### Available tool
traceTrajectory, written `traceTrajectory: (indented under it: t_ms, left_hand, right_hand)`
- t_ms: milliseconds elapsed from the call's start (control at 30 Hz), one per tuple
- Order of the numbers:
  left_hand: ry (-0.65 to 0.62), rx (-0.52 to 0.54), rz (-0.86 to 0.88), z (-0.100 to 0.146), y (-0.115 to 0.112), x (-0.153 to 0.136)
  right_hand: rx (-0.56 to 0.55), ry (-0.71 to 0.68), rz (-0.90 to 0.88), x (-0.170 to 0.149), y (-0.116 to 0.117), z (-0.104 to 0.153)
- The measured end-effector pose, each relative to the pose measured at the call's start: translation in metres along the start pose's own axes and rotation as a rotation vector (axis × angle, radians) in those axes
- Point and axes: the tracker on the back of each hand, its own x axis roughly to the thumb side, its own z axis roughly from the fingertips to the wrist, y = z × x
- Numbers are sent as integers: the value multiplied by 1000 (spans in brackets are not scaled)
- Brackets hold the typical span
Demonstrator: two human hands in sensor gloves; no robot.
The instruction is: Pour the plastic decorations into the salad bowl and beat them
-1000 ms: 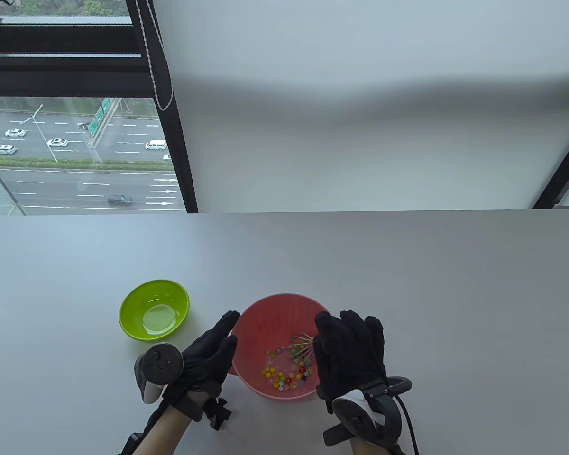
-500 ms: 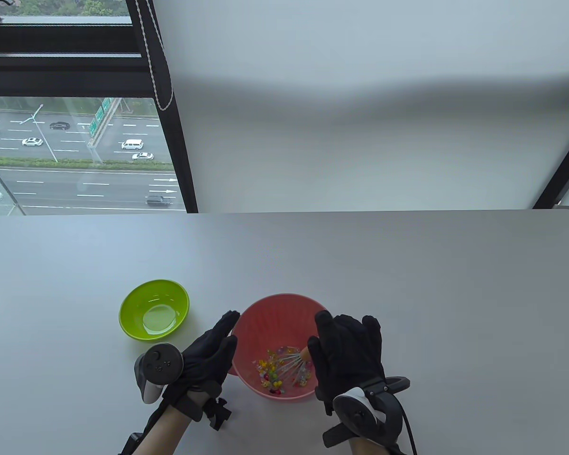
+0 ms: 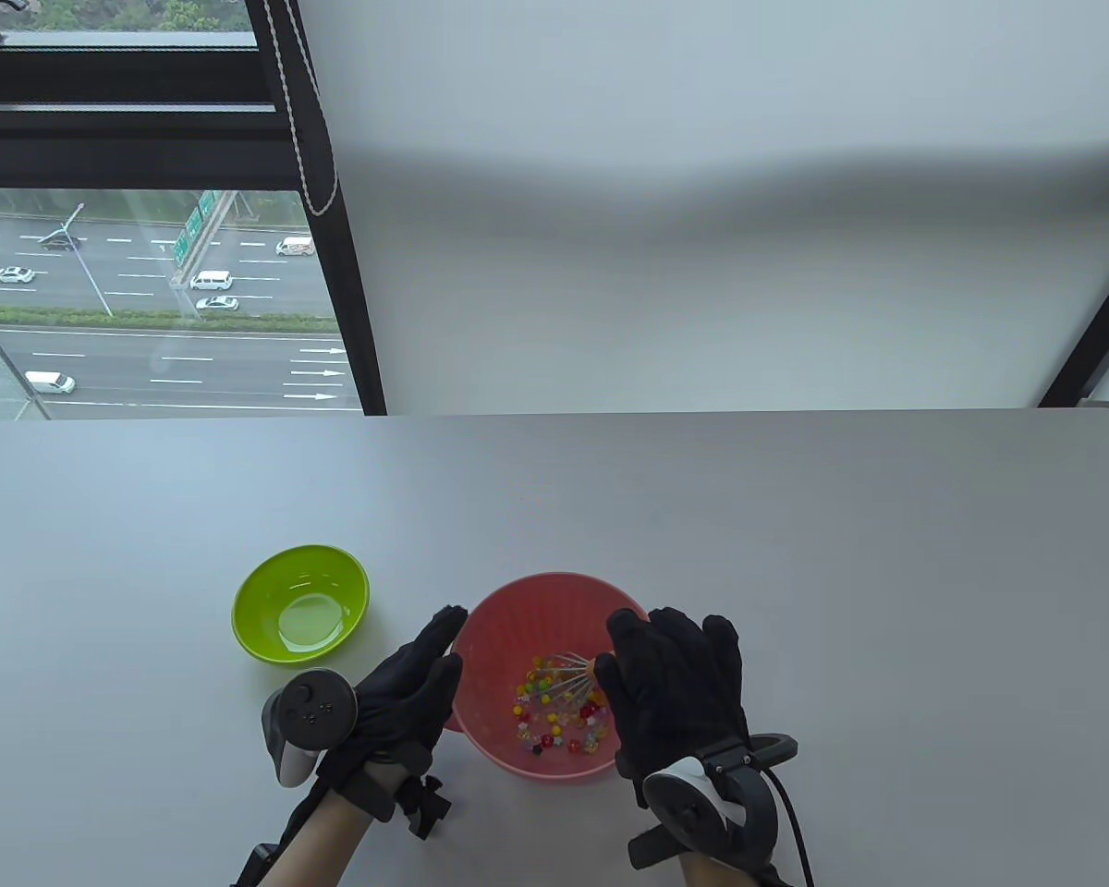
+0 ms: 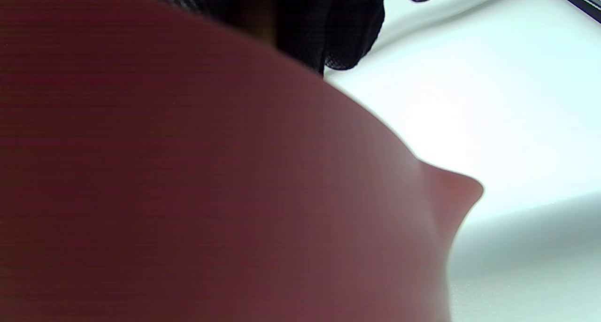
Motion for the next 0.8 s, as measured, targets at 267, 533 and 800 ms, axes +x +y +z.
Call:
traceTrajectory:
  t_ms: [267,533,800]
  left_hand:
    - [0,0,0,0,0,0]
    - [0,0,0,0,0,0]
    - [1,-1,4,0,0,0]
  right_hand:
    - [-20,-8,13,-1,-2,0]
    - [-42,8,-5,-6,-6,0]
    - [4,44,-65,-9,-2,0]
